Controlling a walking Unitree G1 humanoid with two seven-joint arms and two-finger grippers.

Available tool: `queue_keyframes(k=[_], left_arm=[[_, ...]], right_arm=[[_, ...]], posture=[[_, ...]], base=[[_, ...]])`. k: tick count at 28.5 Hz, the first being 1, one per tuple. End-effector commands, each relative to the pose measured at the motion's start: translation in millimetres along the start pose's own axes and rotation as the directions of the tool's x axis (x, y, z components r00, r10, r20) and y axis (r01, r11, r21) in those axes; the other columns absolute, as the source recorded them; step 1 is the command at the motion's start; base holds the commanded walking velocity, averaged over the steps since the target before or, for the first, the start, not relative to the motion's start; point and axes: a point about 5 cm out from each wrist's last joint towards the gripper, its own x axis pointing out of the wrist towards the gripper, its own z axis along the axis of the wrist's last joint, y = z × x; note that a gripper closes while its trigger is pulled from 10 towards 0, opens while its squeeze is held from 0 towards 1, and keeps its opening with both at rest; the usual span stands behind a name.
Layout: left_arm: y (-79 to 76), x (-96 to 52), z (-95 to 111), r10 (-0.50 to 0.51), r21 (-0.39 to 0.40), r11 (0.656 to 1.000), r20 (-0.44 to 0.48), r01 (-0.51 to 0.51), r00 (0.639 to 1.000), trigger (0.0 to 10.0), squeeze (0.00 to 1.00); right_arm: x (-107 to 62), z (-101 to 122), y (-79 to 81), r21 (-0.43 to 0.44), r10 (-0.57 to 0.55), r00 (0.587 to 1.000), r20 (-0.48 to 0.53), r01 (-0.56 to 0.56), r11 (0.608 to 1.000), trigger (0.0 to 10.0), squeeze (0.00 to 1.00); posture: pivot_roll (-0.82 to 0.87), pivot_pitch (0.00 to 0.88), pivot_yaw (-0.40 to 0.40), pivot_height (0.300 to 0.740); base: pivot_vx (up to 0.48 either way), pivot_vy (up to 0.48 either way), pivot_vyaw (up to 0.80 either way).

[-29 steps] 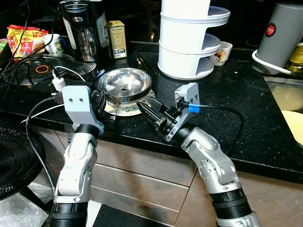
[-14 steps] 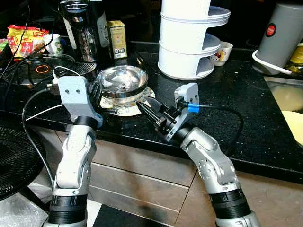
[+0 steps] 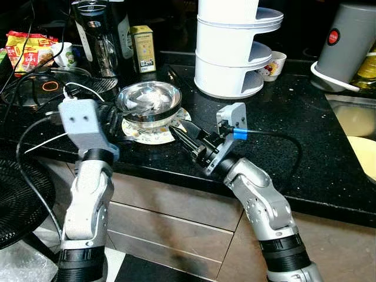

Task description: Kitchen organization

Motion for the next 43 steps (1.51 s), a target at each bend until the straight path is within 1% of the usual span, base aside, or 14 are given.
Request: queue_keyframes(k=[1, 4, 5, 6, 11, 13, 15, 19, 24, 26, 30, 33, 37, 43], left_arm=[[2.0, 1.4, 0, 0.011, -0.016, 1.0, 0.001, -0.011, 1.0, 10.0, 1.0], [2.0, 2.4, 0, 0.005, -0.019, 1.0, 0.001, -0.005, 1.0, 10.0, 1.0], [-0.1, 5.9, 1, -0.04, -0.026, 0.999, 0.001, 0.04, 0.999, 10.0, 0.0], [-0.8, 7.4, 1, -0.057, -0.027, 0.998, 0.006, 0.057, 0.998, 10.0, 0.0], [-0.4, 11.7, 3, -0.076, -0.032, 0.997, 0.021, 0.077, 0.997, 10.0, 0.0], [-1.0, 16.4, 2, -0.115, -0.047, 0.992, 0.029, 0.117, 0.993, 10.0, 0.0], [-0.5, 21.1, 3, -0.133, -0.038, 0.99, 0.035, 0.134, 0.99, 10.0, 0.0], [6.3, 29.5, 2, -0.12, -0.027, 0.992, 0.033, 0.121, 0.992, 10.0, 0.0], [11.7, 34.0, -1, -0.117, -0.021, 0.993, 0.025, 0.118, 0.993, 10.0, 0.0], [13.4, 36.1, -5, -0.126, -0.019, 0.992, 0.019, 0.126, 0.992, 10.0, 0.0], [14.6, 36.6, -10, -0.133, -0.014, 0.991, 0.007, 0.133, 0.991, 10.0, 0.0], [13.3, 34.5, -18, -0.145, -0.012, 0.989, -0.019, 0.145, 0.989, 10.0, 0.0], [12.4, 34.3, -20, -0.15, -0.013, 0.989, -0.021, 0.15, 0.988, 10.0, 0.0], [10.3, 32.8, -28, -0.16, -0.022, 0.987, -0.034, 0.159, 0.987, 10.0, 0.0]], right_arm=[[0.6, 1, 1.0, -0.002, 0.003, 1.0, 0.003, -0.003, 1.0, 10.0, 0.0], [0.6, 1, 1.0, -0.002, 0.004, 1.0, 0.003, -0.004, 1.0, 10.0, 0.0], [0.7, 1, 1.2, -0.003, 0.004, 1.0, 0.003, -0.004, 1.0, 10.0, 0.0], [0.8, 1, 1.3, -0.003, 0.004, 1.0, 0.003, -0.004, 1.0, 10.0, 0.0], [0.9, 1, 1.6, -0.003, 0.004, 1.0, 0.003, -0.004, 1.0, 10.0, 0.0], [0.8, 1, 1.7, -0.004, 0.004, 1.0, 0.002, -0.004, 1.0, 10.0, 0.0], [0.4, 2, 1.6, -0.005, 0.004, 1.0, 0.002, -0.004, 1.0, 10.0, 0.0], [-0.6, 3, 1.8, -0.006, 0.004, 1.0, 0.001, -0.004, 1.0, 10.0, 0.0], [-2.0, 4, 2.1, -0.005, 0.003, 1.0, 0.001, -0.003, 1.0, 10.0, 0.0], [-2.5, 4, 2.5, -0.003, 0.003, 1.0, 0.001, -0.003, 1.0, 10.0, 0.0], [-3.5, 4, 3.1, -0.002, 0.002, 1.0, -0.001, -0.002, 1.0, 10.0, 0.0], [-5.3, 4, 3.2, -0.001, 0.0, 1.0, -0.003, 0.0, 1.0, 10.0, 0.0], [-6.3, 5, 3.2, -0.001, 0.0, 1.0, -0.004, 0.0, 1.0, 10.0, 0.0], [-8.0, 4, 2.6, -0.003, -0.004, 1.0, -0.011, 0.004, 1.0, 10.0, 0.0]], posture=[[0.06, 0.0, 0.008, 0.74], [0.06, 0.0, 0.008, 0.74], [0.06, 0.0, 0.009, 0.74], [0.06, 0.0, 0.009, 0.74], [0.06, 0.0, 0.01, 0.74], [0.06, 0.0, 0.01, 0.74], [0.05, 0.0, 0.007, 0.74], [0.05, 0.0, 0.007, 0.74], [0.04, 0.0, 0.007, 0.74], [0.04, 0.0, 0.006, 0.74], [0.03, 0.0, 0.006, 0.74], [0.03, 0.0, 0.007, 0.74], [0.02, 0.0, 0.006, 0.74], [0.02, 0.0, 0.005, 0.74]], base=[[0.0, 0.0, 0.0], [0.0, 0.0, 0.0], [0.0, 0.0, 0.0], [0.0, 0.0, 0.0], [0.0, 0.0, 0.0], [0.0, 0.0, 0.0], [0.0, 0.0, 0.0], [0.0, 0.0, 0.0], [0.0, 0.0, 0.0], [0.0, 0.0, 0.0], [0.0, 0.0, 0.0], [0.0, 0.0, 0.0], [0.0, 0.0, 0.0], [0.0, 0.0, 0.0]])
